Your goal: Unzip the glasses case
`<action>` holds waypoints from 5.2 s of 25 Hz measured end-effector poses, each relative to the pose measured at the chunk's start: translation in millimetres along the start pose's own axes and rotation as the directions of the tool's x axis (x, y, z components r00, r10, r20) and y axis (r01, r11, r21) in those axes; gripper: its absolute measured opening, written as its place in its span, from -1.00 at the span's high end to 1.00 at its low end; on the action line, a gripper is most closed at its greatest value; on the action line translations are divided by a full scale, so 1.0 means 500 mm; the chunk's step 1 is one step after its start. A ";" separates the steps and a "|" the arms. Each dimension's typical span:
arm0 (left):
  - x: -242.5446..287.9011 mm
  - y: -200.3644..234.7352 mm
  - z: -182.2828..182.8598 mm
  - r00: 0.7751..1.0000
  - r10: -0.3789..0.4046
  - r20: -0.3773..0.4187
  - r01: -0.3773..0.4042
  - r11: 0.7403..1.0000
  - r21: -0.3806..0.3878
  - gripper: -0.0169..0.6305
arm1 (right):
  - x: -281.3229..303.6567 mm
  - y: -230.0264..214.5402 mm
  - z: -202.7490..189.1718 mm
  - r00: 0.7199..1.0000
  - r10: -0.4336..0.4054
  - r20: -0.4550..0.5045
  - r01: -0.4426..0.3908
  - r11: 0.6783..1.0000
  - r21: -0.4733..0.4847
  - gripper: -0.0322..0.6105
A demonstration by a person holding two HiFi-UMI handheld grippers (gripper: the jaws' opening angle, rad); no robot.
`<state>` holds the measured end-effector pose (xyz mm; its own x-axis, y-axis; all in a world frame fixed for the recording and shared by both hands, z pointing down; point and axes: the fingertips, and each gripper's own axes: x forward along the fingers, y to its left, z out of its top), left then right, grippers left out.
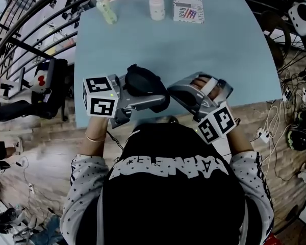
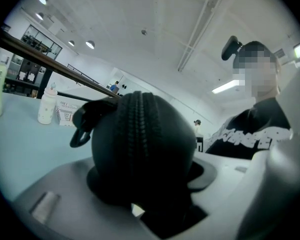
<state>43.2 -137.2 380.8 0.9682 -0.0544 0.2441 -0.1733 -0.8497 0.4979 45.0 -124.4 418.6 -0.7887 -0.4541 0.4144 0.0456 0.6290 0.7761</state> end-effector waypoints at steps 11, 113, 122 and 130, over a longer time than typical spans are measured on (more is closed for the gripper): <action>0.022 0.000 -0.002 1.000 -0.013 0.009 0.013 1.000 0.003 0.95 | -0.007 -0.037 -0.008 0.998 -0.062 0.009 0.062 0.997 0.049 0.88; -0.017 0.041 -0.006 0.923 -0.168 -0.346 0.227 0.964 0.136 0.95 | 0.077 -0.237 0.043 0.978 -0.137 -0.160 0.110 0.980 -0.166 0.88; -0.037 0.043 -0.002 0.946 -0.152 -0.287 0.200 0.969 0.147 0.95 | 0.083 -0.235 0.057 0.981 -0.159 -0.108 0.149 0.984 -0.100 0.86; -0.077 0.060 0.065 0.993 -0.064 -0.096 0.083 0.977 0.198 0.95 | 0.080 -0.247 0.061 0.973 -0.225 -0.061 0.228 0.973 0.048 0.86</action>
<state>6.4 -177.6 359.1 0.9556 0.0510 0.2903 -0.0537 -0.9383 0.3417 -10.9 -200.8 324.7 -0.7400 -0.6213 0.2575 -0.1649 0.5388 0.8261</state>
